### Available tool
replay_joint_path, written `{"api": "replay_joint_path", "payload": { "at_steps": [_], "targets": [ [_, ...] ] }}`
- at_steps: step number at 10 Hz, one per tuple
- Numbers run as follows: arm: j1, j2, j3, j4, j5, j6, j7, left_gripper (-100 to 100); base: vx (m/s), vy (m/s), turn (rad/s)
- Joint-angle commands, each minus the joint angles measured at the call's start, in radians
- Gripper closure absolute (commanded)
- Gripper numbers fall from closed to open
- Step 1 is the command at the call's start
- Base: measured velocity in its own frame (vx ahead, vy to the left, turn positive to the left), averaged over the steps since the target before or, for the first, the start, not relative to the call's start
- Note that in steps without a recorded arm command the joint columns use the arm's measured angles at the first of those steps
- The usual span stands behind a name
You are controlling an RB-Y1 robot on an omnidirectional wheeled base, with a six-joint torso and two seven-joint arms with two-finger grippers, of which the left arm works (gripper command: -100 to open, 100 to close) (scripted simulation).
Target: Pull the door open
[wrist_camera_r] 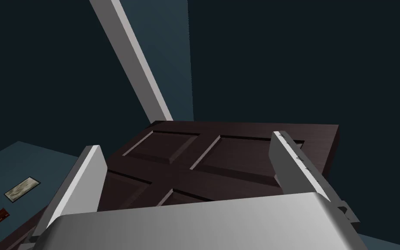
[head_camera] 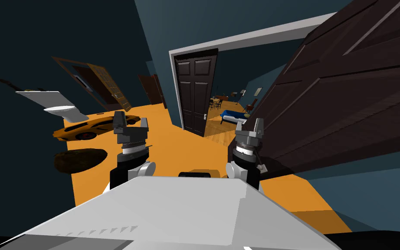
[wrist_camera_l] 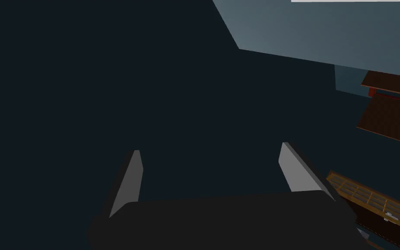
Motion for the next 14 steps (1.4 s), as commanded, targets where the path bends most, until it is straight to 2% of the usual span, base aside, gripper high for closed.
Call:
{"api": "replay_joint_path", "payload": {
  "at_steps": [1,7,14],
  "targets": [
    [-0.003,0.006,0.005,0.017,-0.009,-0.006,-0.036,-100,0.140,-0.048,-0.012],
    [-0.010,0.022,0.020,0.069,-0.037,-0.025,-0.139,-100,0.089,-0.020,-0.029],
    [-0.022,0.043,0.044,0.155,-0.083,-0.055,-0.304,-100,0.093,-0.027,-0.032]
  ]
}}
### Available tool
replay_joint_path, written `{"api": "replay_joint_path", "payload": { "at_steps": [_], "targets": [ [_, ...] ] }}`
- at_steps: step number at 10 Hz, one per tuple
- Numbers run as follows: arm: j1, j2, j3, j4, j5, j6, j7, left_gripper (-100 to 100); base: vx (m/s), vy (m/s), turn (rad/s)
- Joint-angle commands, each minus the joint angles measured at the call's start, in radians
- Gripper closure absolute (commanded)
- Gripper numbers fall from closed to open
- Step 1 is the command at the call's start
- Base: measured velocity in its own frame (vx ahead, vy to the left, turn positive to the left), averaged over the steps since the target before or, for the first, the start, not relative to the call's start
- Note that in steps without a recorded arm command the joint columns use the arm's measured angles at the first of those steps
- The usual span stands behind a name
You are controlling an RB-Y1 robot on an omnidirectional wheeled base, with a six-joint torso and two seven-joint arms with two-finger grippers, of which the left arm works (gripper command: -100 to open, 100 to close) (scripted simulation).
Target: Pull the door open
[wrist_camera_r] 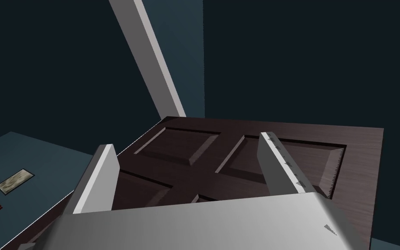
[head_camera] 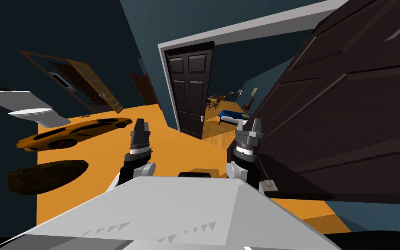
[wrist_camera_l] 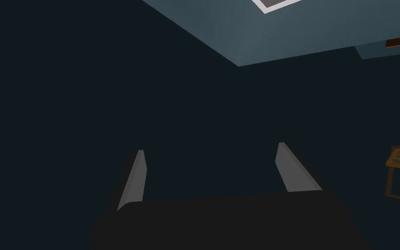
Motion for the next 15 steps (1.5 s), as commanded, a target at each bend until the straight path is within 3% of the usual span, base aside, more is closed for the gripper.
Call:
{"api": "replay_joint_path", "payload": {
  "at_steps": [1,6,11,15],
  "targets": [
    [0.000,0.004,0.005,0.022,-0.014,-0.010,-0.049,-100,0.099,-0.024,-0.037],
    [-0.011,0.019,0.027,0.100,-0.056,-0.038,-0.187,-100,0.098,-0.031,-0.043],
    [-0.019,0.027,0.043,0.153,-0.084,-0.057,-0.288,-100,0.069,-0.025,-0.030],
    [-0.030,0.038,0.064,0.227,-0.124,-0.083,-0.409,-100,0.091,-0.027,-0.045]
  ]
}}
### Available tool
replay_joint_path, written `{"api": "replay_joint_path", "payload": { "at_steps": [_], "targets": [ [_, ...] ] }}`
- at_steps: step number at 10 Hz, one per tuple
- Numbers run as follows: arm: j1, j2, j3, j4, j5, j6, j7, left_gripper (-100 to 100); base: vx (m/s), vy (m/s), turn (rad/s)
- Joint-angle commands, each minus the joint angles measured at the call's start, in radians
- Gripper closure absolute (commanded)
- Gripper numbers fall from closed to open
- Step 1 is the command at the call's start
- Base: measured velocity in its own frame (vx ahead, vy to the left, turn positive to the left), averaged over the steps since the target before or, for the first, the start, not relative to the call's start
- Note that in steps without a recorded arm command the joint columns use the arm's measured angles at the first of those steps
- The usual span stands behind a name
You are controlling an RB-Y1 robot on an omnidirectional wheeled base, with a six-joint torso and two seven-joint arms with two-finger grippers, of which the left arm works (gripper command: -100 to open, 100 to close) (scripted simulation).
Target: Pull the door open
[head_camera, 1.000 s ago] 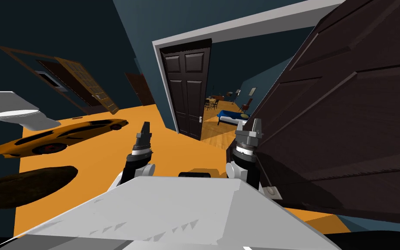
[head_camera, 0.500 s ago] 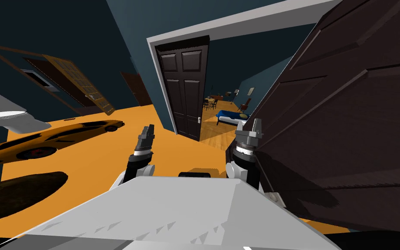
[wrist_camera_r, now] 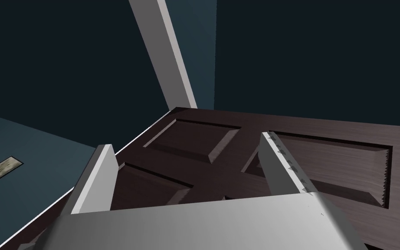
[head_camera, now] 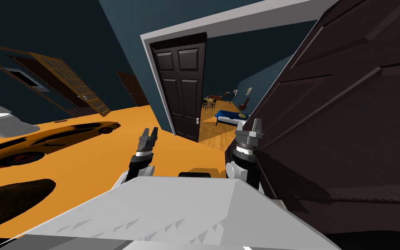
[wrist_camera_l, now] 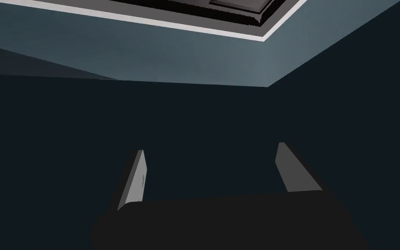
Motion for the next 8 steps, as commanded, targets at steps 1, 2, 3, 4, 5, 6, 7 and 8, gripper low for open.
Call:
{"api": "replay_joint_path", "payload": {
  "at_steps": [1,2,3,4,5,6,7,8],
  "targets": [
    [0.002,0.003,0.005,0.007,-0.005,-0.003,-0.029,-100,0.062,-0.024,-0.016],
    [-0.001,0.006,0.011,0.026,-0.016,-0.010,-0.062,-100,0.057,-0.029,-0.042],
    [-0.003,0.008,0.016,0.046,-0.026,-0.017,-0.092,-100,0.077,-0.028,-0.054],
    [-0.006,0.011,0.022,0.065,-0.037,-0.024,-0.121,-100,0.091,-0.034,-0.049],
    [-0.009,0.013,0.027,0.085,-0.048,-0.031,-0.152,-100,0.100,-0.039,-0.061],
    [-0.009,0.013,0.027,0.085,-0.048,-0.031,-0.162,-100,0.068,-0.029,-0.011],
    [-0.012,0.015,0.033,0.106,-0.059,-0.039,-0.196,-100,0.058,-0.019,-0.033],
    [-0.015,0.017,0.039,0.126,-0.070,-0.046,-0.225,-100,0.088,-0.046,-0.056]
  ]
}}
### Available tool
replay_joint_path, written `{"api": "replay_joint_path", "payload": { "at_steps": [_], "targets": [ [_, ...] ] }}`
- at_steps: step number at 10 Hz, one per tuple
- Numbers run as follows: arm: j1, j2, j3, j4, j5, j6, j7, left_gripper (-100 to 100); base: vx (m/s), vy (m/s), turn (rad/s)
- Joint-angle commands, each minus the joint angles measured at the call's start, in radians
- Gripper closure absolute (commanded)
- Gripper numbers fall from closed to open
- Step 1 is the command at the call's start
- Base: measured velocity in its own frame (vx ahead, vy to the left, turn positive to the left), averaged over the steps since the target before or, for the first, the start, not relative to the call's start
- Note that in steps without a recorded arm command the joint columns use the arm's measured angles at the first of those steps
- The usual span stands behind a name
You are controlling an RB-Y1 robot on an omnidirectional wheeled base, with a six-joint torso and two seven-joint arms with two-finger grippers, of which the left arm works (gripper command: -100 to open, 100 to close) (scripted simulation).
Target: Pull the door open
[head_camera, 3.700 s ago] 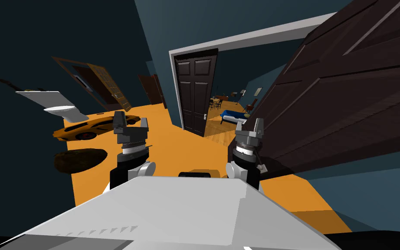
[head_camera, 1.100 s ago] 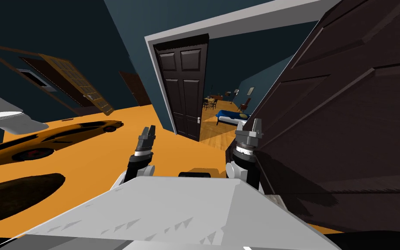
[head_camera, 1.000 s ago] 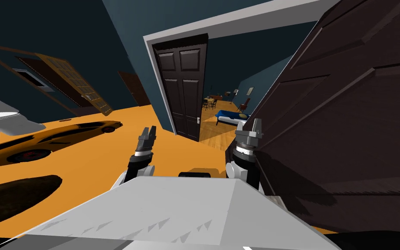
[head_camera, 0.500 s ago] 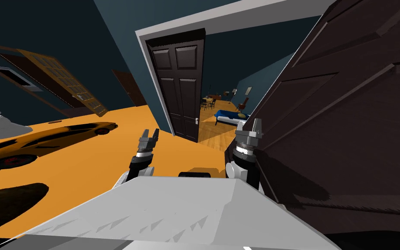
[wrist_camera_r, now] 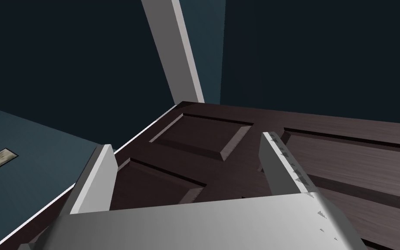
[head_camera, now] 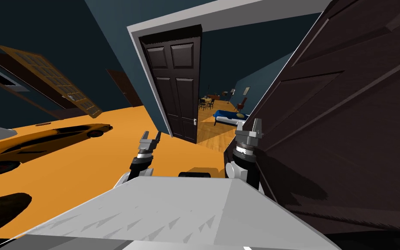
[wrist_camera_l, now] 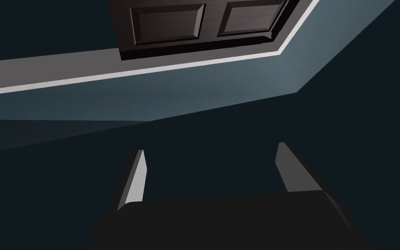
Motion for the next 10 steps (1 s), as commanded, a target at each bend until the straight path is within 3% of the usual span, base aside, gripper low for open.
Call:
{"api": "replay_joint_path", "payload": {
  "at_steps": [1,2,5,10],
  "targets": [
    [-0.007,0.004,0.011,0.036,-0.017,-0.013,-0.050,-100,0.098,-0.047,-0.053],
    [-0.007,0.004,0.011,0.036,-0.017,-0.013,-0.060,-100,0.074,-0.016,-0.016],
    [-0.016,0.010,0.028,0.098,-0.051,-0.035,-0.152,-100,0.086,-0.027,-0.055],
    [-0.025,0.015,0.047,0.162,-0.085,-0.058,-0.263,-100,0.067,-0.021,-0.032]
  ]
}}
